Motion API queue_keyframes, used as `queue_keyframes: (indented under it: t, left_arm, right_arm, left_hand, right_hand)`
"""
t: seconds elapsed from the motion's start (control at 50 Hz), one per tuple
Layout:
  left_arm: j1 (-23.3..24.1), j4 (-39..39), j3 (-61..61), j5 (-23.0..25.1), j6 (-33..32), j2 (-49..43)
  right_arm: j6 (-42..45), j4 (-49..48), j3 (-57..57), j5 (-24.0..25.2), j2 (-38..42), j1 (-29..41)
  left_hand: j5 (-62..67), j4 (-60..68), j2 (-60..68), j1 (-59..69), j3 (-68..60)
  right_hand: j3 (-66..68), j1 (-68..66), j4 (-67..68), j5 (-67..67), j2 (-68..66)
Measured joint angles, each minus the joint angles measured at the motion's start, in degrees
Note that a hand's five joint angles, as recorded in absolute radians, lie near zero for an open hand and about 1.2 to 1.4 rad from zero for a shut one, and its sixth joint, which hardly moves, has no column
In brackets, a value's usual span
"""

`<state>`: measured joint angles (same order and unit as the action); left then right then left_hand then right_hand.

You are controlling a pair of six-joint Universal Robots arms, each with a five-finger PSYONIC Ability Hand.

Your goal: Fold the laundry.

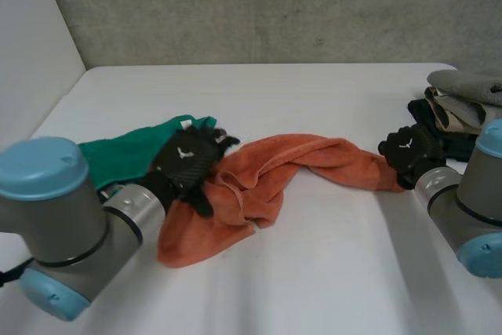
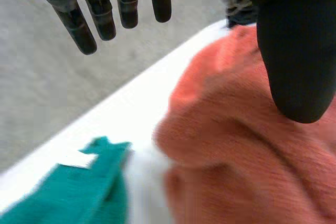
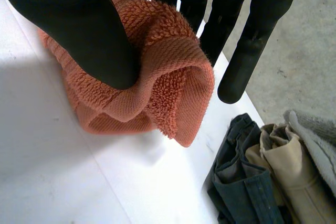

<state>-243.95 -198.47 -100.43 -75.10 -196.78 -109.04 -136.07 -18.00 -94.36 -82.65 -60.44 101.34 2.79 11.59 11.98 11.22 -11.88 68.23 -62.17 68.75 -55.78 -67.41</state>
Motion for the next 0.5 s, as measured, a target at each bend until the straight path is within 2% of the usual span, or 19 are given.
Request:
queue_keyframes:
  t: [0.1, 0.22, 0.3, 0.42, 0.48, 0.5]
  left_arm:
    - [-3.7, 0.1, -0.4, -0.3, -0.7, 3.1]
    - [-11.4, 1.6, 0.5, -0.9, -4.6, 2.9]
    - [-16.1, 2.1, 2.8, -1.1, -12.4, -2.2]
    - [-19.9, 2.8, 6.8, -1.6, -23.2, -10.5]
    - [-21.0, 2.8, 8.9, -1.8, -26.4, -14.1]
    - [-21.2, 2.7, 9.6, -1.8, -26.9, -15.1]
  right_arm:
    - [-1.6, -0.1, -0.5, 0.2, -0.9, -0.1]
    - [-3.2, -0.3, -1.3, 0.4, -1.8, 0.5]
    - [-3.1, -0.3, -1.7, 0.2, -1.5, 1.2]
    - [-2.8, -0.3, -2.0, -0.1, -1.3, 1.7]
    - [-2.7, -0.3, -2.0, -0.2, -1.3, 1.6]
    - [-2.7, -0.3, -2.0, -0.2, -1.3, 1.6]
  left_hand:
    - [0.0, 0.0, -0.2, 0.0, 0.0]
    - [0.0, 0.0, -0.2, 0.0, 0.0]
    - [0.0, 0.0, -0.2, 0.0, 0.0]
    - [0.0, 0.0, -0.1, 0.1, 0.0]
    - [6.3, 7.1, 6.7, 8.6, -6.8]
    - [12.3, 13.4, 12.8, 15.5, -12.9]
  right_hand:
    - [0.0, 0.0, 0.0, 0.0, 0.0]
    - [0.0, 0.0, 0.0, 0.0, 0.0]
    - [0.0, 0.0, 0.0, 0.0, 0.0]
    - [0.0, 0.0, 0.0, 0.0, 0.0]
    - [0.0, 0.0, 0.0, 0.0, 0.0]
    - [0.0, 0.0, 0.0, 0.0, 0.0]
